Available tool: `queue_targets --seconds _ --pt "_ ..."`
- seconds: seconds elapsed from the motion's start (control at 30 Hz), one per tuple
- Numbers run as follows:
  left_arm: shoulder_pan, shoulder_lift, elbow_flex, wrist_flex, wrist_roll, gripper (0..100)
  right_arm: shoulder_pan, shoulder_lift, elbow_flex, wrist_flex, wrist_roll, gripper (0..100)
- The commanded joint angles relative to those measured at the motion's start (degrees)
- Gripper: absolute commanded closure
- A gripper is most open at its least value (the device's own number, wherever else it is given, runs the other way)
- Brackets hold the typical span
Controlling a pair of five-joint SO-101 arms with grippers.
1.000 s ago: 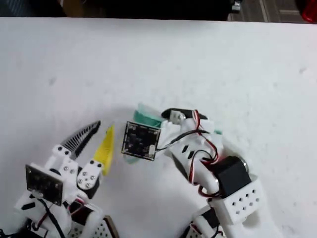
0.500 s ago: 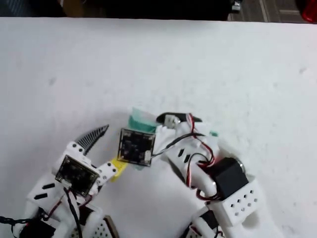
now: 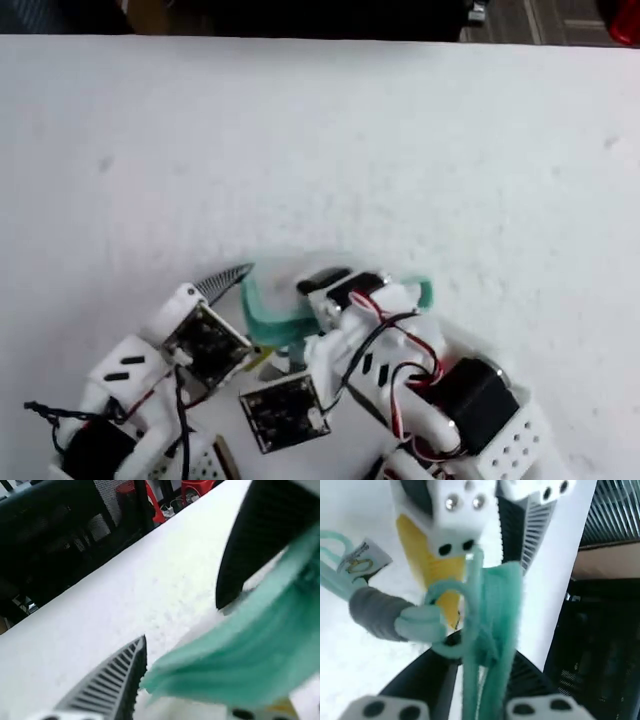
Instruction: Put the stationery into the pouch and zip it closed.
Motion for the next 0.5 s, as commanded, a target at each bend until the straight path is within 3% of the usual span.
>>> queue_targets --seconds 0.0,0.2,0.4,0.47 --pt "3.3 0.1 -0.4 -2.5 2.7 72 -0.8 -1.4 -0.7 -0.2 1.8 98.1" --pt "9.1 0.1 -0.4 -3.3 5.1 75 -0.6 -1.4 -0.6 -1.1 1.6 98.1" --pt "10.9 0.1 -0.4 -3.6 4.8 97 -0.5 -1.4 -0.5 -2.0 1.4 98.1" --pt "10.5 0.1 -0.4 -4.7 5.1 97 -0.5 -1.4 -0.5 -1.9 0.5 98.1"
